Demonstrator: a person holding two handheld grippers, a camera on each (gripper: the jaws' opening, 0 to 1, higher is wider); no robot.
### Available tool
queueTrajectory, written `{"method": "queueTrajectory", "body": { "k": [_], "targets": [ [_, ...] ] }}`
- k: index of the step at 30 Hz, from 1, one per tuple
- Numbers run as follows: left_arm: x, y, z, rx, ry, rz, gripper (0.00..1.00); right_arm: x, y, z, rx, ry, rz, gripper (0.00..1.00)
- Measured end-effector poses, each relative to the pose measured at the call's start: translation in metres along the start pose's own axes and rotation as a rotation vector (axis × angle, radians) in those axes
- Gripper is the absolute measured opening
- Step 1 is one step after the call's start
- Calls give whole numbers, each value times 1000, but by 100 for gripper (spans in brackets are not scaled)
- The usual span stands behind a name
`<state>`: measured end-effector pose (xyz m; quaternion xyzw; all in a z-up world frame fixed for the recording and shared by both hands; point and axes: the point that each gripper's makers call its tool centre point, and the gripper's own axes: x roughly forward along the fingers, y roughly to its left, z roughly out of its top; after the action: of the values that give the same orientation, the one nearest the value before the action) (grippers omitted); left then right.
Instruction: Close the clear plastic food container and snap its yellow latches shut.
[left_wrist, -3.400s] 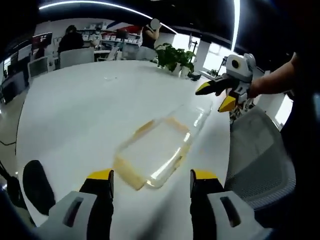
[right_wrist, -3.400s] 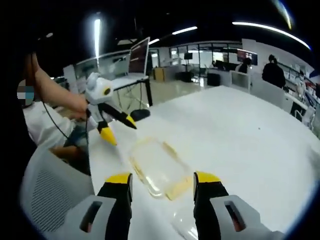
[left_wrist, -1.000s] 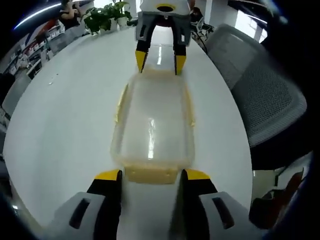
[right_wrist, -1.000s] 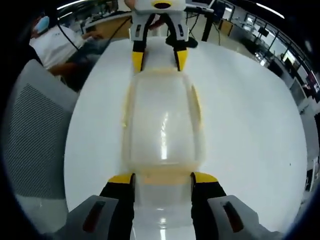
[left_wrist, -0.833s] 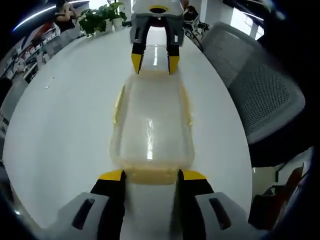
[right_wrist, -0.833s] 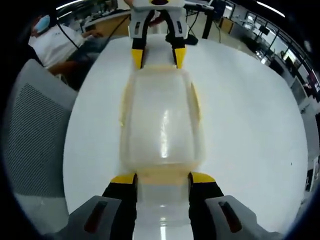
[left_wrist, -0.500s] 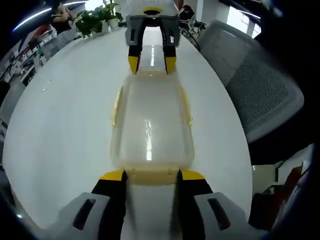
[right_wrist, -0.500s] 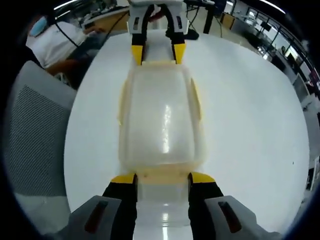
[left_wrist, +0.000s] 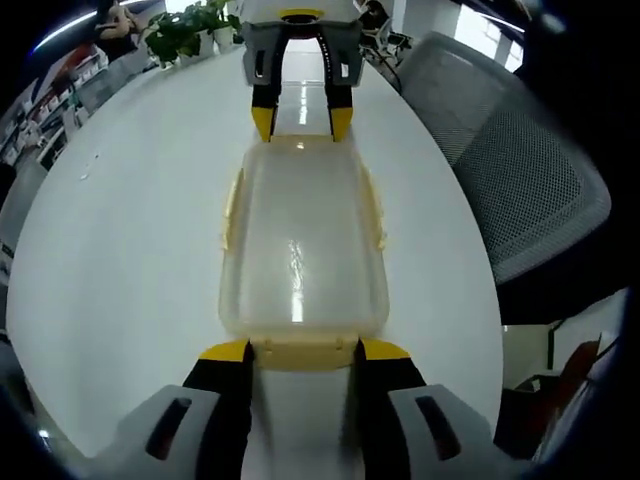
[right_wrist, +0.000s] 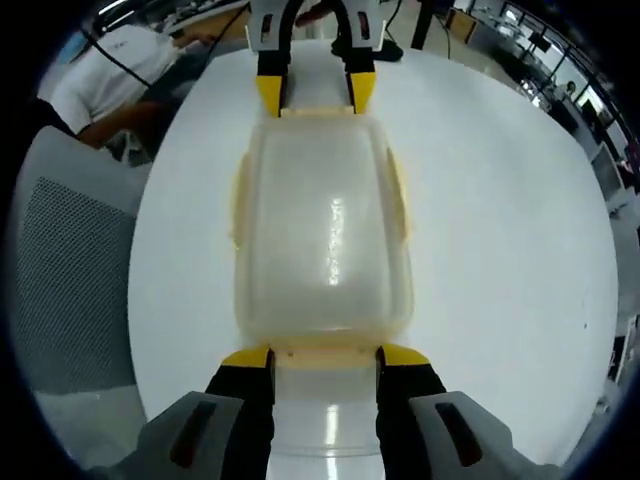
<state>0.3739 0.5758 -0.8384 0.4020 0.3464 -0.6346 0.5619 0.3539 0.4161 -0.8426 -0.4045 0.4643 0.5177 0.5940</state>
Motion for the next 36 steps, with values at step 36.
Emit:
{"method": "queueTrajectory", "body": {
  "k": [36],
  "targets": [
    [-62, 12, 19, -5, 15, 4, 39, -58, -11, 23, -2, -162, -61, 38]
  ]
}}
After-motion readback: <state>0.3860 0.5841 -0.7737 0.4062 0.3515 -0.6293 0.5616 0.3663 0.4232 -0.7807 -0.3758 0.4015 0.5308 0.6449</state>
